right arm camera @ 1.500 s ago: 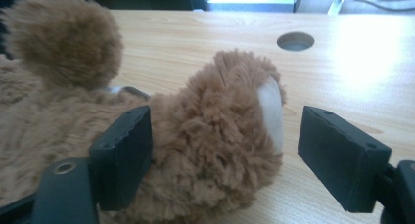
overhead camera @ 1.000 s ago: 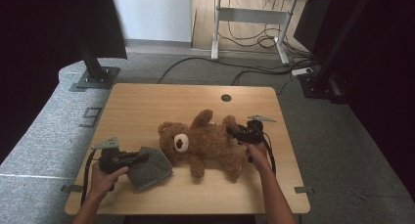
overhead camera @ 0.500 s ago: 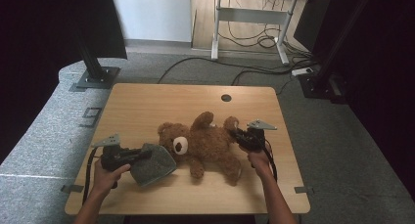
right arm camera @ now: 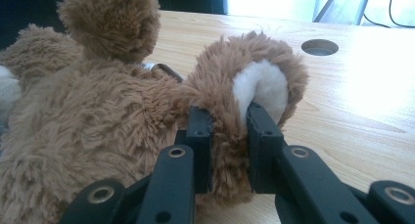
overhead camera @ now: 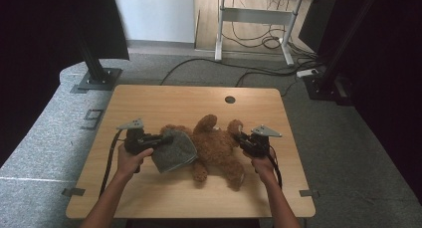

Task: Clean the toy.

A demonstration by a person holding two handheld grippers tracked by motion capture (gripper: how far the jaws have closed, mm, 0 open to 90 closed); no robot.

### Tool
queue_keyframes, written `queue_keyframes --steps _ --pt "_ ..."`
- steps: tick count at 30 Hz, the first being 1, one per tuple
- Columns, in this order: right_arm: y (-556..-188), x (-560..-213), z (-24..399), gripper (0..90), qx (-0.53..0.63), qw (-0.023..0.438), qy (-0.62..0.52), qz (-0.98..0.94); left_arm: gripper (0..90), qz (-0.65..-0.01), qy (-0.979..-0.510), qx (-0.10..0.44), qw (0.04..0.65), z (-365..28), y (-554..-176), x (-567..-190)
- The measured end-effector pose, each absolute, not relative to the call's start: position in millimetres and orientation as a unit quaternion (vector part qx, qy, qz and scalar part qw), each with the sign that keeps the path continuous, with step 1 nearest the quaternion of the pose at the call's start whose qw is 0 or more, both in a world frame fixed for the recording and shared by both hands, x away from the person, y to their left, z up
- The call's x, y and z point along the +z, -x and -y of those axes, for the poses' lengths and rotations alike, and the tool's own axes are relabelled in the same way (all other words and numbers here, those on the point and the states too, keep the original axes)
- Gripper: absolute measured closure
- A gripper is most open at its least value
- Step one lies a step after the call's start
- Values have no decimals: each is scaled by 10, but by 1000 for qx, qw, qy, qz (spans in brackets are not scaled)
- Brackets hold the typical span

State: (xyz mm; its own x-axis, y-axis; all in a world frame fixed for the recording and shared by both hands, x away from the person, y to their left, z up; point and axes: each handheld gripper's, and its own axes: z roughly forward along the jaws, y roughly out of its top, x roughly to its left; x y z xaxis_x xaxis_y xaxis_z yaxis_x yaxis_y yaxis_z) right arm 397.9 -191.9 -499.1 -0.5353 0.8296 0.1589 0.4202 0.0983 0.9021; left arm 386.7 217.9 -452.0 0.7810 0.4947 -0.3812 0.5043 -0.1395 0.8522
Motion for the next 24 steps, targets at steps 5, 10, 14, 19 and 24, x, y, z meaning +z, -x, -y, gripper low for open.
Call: queue_keyframes --steps 5,10,14,19,24 --pt "-3977 -4997 1910 753 509 203 -437 -713 763 -332 -761 -3 557 -1985 -4037 -4491" --pt "-3976 -4999 1906 753 510 205 -437 -712 763 -334 -766 1 549 -1851 -4132 -4476" --pt "-3970 -5001 1906 754 510 208 -435 -712 763 -351 -772 13 531 -1777 -4204 -4543" --pt "-3970 -5006 1908 754 511 209 -433 -712 764 -370 -769 19 521 -1815 -4241 -4623" --pt "-3969 -5011 1916 754 510 210 -431 -714 765 -377 -775 39 505 -1862 -4246 -4634"
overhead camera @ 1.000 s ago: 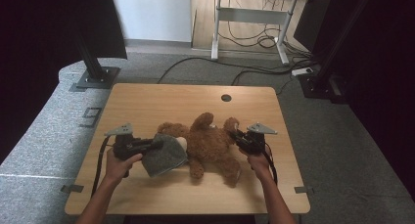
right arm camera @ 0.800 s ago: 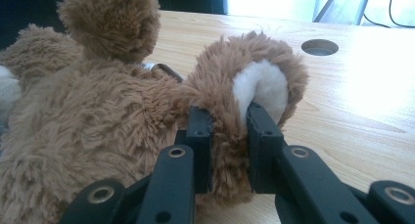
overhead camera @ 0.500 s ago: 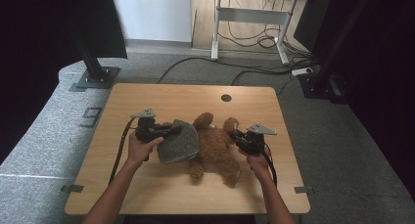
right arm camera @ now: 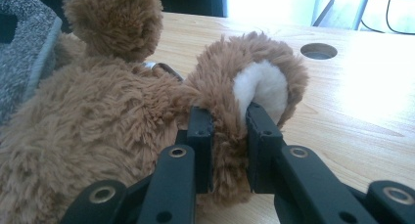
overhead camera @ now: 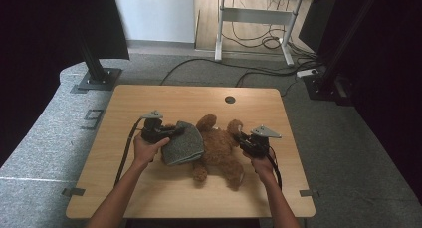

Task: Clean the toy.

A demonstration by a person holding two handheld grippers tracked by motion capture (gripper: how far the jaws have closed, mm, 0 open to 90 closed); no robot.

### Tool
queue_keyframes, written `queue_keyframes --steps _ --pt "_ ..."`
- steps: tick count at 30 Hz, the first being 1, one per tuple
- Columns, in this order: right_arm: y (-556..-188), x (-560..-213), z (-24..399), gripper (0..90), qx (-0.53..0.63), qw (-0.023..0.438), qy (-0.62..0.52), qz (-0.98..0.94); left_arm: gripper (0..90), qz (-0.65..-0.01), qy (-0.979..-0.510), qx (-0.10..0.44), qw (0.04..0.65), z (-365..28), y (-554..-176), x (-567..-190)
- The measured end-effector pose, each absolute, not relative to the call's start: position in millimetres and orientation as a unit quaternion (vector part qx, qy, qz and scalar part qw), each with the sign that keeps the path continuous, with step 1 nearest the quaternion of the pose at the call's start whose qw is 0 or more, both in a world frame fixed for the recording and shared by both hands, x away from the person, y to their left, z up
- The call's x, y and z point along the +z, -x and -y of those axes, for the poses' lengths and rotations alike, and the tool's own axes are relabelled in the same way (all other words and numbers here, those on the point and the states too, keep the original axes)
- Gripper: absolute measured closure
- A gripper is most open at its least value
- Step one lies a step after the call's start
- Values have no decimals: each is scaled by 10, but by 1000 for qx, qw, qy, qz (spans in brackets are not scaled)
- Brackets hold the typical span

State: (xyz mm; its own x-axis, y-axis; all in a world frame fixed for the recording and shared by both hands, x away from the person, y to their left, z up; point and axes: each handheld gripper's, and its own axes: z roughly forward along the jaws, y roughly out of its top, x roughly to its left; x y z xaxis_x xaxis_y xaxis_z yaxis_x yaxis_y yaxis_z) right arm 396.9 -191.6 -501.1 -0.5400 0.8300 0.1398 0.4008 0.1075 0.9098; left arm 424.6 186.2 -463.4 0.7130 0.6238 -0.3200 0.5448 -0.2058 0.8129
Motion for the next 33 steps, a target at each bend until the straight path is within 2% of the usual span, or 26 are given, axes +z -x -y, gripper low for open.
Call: queue_keyframes --steps 8,12,16,22,24,28,33 --pt "-3965 -5031 1925 755 512 206 -430 -714 765 -401 -771 53 492 -2089 -4255 -4645" --pt "-3964 -5042 1872 758 516 200 -421 -719 766 -394 -767 39 505 -2114 -4237 -4602" --pt "-3986 -5046 1814 760 513 203 -418 -722 765 -345 -776 15 529 -1847 -4176 -4447" --pt "-3993 -5048 1809 759 511 204 -422 -720 765 -321 -786 -5 528 -1442 -4216 -4377" --pt "-3992 -5047 1810 760 510 206 -421 -721 763 -328 -793 -10 514 -1249 -4275 -4425" --pt "-3994 -5053 1818 760 507 210 -422 -722 763 -347 -798 -7 492 -1100 -4344 -4528" --pt "-3989 -5058 1836 761 506 210 -424 -721 766 -363 -800 11 477 -1196 -4338 -4552"
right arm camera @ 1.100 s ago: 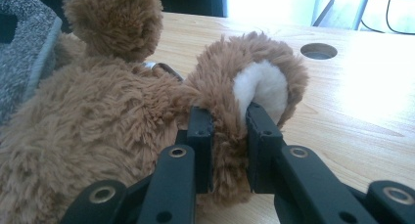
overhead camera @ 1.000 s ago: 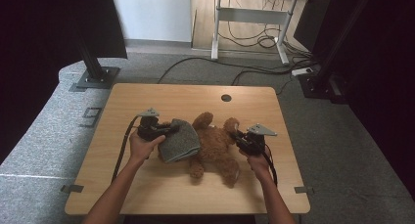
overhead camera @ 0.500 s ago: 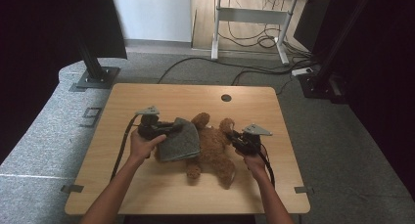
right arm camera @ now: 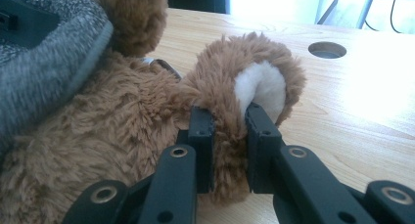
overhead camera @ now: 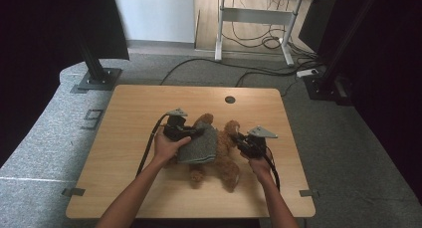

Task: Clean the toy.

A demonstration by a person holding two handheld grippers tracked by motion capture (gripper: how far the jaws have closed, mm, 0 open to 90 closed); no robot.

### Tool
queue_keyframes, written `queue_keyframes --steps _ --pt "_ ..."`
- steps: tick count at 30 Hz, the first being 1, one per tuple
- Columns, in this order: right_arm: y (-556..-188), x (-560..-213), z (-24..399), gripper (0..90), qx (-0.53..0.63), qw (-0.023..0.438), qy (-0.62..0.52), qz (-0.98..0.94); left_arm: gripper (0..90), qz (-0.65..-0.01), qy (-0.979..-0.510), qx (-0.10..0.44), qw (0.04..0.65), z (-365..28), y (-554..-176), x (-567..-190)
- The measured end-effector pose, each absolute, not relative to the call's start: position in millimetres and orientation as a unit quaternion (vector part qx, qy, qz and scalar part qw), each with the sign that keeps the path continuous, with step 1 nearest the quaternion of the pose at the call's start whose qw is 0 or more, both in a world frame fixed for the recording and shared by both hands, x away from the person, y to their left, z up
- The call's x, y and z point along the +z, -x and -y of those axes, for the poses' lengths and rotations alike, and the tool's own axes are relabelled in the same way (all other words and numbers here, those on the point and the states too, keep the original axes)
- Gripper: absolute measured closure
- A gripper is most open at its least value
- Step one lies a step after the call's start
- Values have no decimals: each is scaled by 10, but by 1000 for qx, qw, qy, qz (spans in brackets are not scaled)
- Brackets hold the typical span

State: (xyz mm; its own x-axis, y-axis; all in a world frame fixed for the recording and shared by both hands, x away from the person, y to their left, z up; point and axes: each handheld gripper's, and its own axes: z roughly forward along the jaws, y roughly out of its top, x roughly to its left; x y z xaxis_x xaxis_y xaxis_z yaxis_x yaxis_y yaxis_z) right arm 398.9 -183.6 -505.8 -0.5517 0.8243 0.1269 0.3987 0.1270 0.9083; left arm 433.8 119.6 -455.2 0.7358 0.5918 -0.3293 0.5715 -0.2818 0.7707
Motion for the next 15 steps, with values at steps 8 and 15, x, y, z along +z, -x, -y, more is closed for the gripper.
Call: queue_keyframes --steps 8,15 --pt "-3993 -5066 1839 761 509 207 -424 -720 767 -395 -774 16 494 -1732 -4299 -4592" --pt "-3992 -5077 1847 760 510 206 -426 -719 768 -412 -757 34 505 -2048 -4270 -4536"
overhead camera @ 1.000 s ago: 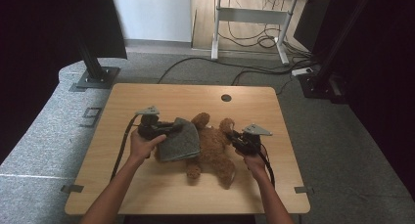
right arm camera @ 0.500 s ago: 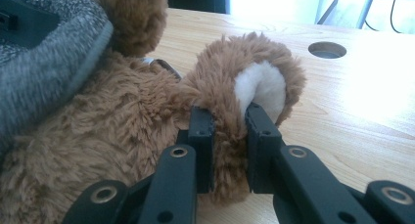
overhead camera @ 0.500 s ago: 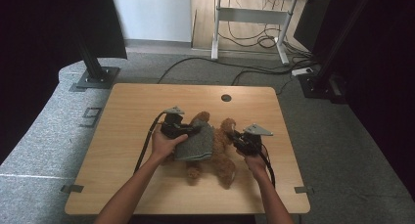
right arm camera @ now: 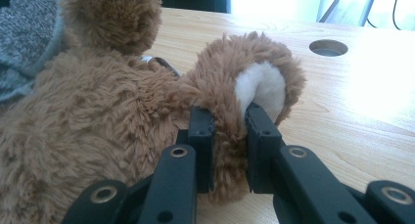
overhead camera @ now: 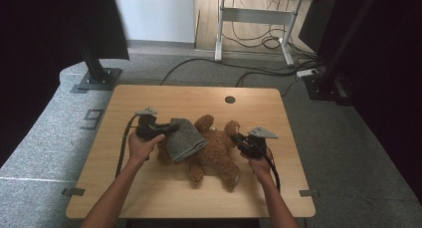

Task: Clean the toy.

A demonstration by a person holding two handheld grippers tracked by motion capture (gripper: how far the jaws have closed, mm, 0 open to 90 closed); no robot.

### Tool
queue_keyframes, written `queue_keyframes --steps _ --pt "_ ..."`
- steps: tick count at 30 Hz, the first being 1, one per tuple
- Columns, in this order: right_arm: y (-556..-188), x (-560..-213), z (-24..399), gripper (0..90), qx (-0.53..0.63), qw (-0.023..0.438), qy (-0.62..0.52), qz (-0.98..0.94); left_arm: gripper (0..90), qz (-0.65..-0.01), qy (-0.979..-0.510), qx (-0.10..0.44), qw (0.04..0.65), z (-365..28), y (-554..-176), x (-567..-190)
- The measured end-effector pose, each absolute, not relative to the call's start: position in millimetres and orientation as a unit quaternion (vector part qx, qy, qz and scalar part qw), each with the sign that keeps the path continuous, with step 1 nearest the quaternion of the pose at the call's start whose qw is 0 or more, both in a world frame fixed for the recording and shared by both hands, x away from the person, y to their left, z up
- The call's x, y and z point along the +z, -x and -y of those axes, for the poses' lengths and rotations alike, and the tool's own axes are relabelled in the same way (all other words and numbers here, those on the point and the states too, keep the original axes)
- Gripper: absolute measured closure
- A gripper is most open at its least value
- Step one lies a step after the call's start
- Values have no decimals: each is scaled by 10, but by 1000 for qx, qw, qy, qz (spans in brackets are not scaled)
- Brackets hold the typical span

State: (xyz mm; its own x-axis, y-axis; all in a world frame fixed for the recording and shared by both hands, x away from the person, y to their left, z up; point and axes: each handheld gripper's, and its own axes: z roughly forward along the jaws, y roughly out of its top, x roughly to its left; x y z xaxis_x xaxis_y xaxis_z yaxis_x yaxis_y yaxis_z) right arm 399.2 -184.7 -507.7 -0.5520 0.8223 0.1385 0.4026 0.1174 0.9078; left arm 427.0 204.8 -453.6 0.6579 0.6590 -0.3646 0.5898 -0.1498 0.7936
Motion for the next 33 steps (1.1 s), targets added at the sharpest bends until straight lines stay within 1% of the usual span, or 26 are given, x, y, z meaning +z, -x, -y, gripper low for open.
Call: queue_keyframes --steps 8,10,13,16,18,19,20,22,23,24,26,28,30,33 --pt "-3999 -5085 1848 760 510 205 -428 -718 769 -428 -745 44 509 -2195 -4276 -4531" --pt "-3998 -5084 1845 761 511 205 -427 -717 769 -429 -743 40 513 -2184 -4287 -4526" --pt "-3995 -5083 1845 763 515 205 -425 -716 771 -413 -744 34 524 -2098 -4303 -4480" --pt "-3990 -5076 1843 763 519 206 -422 -715 771 -396 -747 30 533 -1935 -4324 -4385" --pt "-3994 -5077 1844 764 520 205 -423 -713 772 -392 -749 27 533 -1885 -4337 -4366" --pt "-3995 -5076 1843 764 521 205 -423 -713 772 -383 -754 24 533 -1771 -4361 -4337" --pt "-3996 -5074 1842 764 521 205 -423 -713 771 -383 -754 24 533 -1771 -4361 -4337" --pt "-3997 -5071 1839 764 521 206 -422 -713 772 -371 -763 18 529 -1629 -4387 -4325" --pt "-3996 -5063 1829 764 521 207 -421 -713 771 -365 -770 16 524 -1510 -4402 -4325" --pt "-3996 -5063 1829 764 521 207 -421 -713 772 -365 -770 16 524 -1510 -4402 -4325" --pt "-3993 -5056 1816 764 521 207 -419 -714 772 -355 -778 8 519 -1321 -4416 -4347" --pt "-3993 -5055 1811 764 521 206 -418 -715 772 -352 -779 4 520 -1267 -4412 -4359" --pt "-3992 -5054 1807 764 521 207 -418 -715 772 -341 -784 -10 519 -1115 -4390 -4409" --pt "-3991 -5052 1803 764 520 208 -419 -715 772 -330 -791 -15 515 -979 -4362 -4427"
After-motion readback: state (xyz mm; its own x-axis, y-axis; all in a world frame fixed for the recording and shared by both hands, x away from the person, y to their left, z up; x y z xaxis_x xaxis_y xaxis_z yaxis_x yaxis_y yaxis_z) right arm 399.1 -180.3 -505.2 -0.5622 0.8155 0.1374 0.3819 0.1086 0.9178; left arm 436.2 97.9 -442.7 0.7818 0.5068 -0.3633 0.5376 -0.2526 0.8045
